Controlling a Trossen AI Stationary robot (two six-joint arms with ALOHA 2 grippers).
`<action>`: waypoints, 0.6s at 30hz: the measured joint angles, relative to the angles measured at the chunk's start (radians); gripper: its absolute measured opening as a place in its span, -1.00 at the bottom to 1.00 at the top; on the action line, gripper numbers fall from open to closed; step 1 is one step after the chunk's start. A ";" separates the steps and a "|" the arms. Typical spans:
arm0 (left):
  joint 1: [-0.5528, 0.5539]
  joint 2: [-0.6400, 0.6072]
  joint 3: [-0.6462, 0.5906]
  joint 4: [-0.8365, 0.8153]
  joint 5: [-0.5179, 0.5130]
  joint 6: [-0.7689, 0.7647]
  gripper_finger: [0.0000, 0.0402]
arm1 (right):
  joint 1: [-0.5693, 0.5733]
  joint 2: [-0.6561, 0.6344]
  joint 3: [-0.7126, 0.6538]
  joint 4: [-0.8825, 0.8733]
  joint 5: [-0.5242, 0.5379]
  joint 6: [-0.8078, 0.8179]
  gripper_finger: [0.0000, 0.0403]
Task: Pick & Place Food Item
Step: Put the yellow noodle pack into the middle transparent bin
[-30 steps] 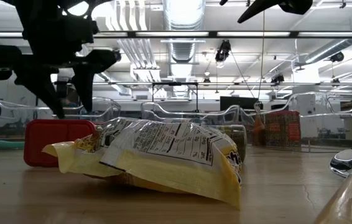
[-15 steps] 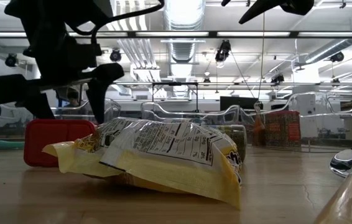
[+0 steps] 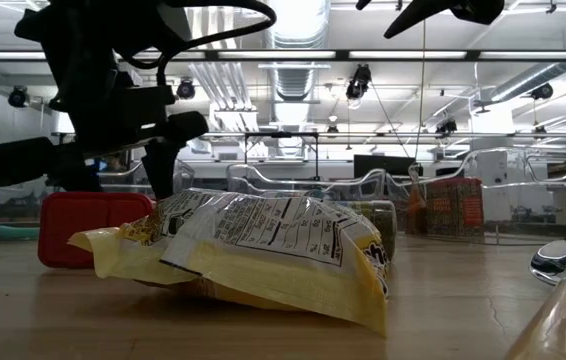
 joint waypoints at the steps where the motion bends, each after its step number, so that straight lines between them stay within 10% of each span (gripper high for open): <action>1: 0.000 -0.001 0.000 0.002 -0.002 0.000 0.23 | 0.000 0.000 0.000 0.000 0.000 0.000 0.05; 12: 0.000 -0.027 0.001 -0.005 0.018 -0.007 -0.84 | 0.000 0.000 0.000 0.000 0.000 -0.003 0.05; 18: 0.000 -0.036 0.000 -0.005 0.014 -0.007 -0.94 | 0.000 0.000 -0.001 0.000 0.000 -0.004 0.05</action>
